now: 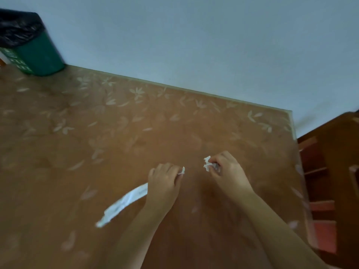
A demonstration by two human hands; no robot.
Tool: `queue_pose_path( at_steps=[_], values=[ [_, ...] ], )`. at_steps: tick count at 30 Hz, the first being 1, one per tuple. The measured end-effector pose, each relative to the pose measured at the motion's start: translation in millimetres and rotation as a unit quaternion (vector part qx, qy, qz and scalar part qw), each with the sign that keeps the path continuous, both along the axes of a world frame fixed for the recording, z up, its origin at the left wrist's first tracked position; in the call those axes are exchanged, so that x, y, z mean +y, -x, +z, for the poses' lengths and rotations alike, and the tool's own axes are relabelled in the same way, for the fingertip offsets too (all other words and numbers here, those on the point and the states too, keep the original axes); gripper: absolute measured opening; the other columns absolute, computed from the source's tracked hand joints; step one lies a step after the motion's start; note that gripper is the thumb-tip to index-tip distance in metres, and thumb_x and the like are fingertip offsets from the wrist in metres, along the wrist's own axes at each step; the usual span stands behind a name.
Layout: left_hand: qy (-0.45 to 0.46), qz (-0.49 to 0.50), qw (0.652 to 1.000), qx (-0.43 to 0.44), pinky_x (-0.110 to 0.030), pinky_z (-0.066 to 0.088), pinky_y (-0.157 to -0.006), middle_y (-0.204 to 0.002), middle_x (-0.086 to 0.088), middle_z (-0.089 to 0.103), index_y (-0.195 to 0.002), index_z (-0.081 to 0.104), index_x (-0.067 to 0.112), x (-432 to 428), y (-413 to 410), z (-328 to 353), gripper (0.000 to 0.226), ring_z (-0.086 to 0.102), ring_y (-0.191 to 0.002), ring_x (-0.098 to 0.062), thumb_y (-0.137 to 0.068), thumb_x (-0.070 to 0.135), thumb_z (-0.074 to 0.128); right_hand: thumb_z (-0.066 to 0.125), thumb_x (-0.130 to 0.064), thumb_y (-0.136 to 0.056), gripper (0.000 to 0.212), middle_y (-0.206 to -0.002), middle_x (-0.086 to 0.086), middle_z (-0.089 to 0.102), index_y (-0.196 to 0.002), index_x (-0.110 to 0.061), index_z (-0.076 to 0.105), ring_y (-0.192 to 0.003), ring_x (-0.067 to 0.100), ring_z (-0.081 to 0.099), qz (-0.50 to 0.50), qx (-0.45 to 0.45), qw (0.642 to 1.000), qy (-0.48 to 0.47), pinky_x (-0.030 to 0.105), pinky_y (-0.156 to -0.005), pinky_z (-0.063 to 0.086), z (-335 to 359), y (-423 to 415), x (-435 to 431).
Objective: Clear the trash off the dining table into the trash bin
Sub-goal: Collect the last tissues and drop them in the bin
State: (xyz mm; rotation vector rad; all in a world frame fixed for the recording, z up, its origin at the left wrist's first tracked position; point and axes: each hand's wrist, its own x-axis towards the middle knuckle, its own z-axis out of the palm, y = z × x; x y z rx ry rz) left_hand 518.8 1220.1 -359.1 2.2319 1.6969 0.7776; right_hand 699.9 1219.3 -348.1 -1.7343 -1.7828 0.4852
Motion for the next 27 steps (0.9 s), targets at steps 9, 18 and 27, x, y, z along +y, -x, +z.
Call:
queue_pose_path(
  at_steps=[9,18,27],
  values=[
    [0.02,0.016,1.0,-0.007,-0.038,0.037,-0.059,-0.062,-0.006,0.06,-0.07,0.063,0.009,-162.1,-34.2,53.1,0.017,0.057,-0.062,-0.03,-0.065,-0.003,0.075,0.065,-0.005,-0.078,0.008,-0.087,0.009,0.059,-0.085,-0.006,0.063,-0.078,0.026,0.056,0.016,-0.033,0.999,-0.028,0.031,-0.063,0.044,31.7,-26.2,-164.9],
    [-0.016,0.069,0.997,0.013,-0.028,0.035,-0.053,-0.058,-0.005,0.058,-0.065,0.063,0.011,-343.7,-60.6,101.5,0.02,0.054,-0.05,-0.028,-0.06,0.001,0.08,0.058,-0.019,-0.083,0.02,-0.106,0.006,0.055,-0.101,-0.012,0.061,-0.095,0.023,0.05,0.093,-0.093,0.991,-0.011,0.031,-0.083,0.042,59.2,-46.0,-315.5],
    [-0.007,0.116,0.993,-0.008,-0.032,0.039,-0.053,-0.059,-0.004,0.054,-0.071,0.062,0.009,-476.0,-36.4,127.3,0.005,0.052,-0.056,-0.028,-0.072,0.007,0.067,0.067,-0.01,-0.076,0.008,-0.084,0.01,0.06,-0.084,-0.012,0.067,-0.076,0.029,0.057,0.127,-0.019,0.989,-0.078,0.04,-0.061,0.051,100.0,-6.7,-412.1]
  ],
)
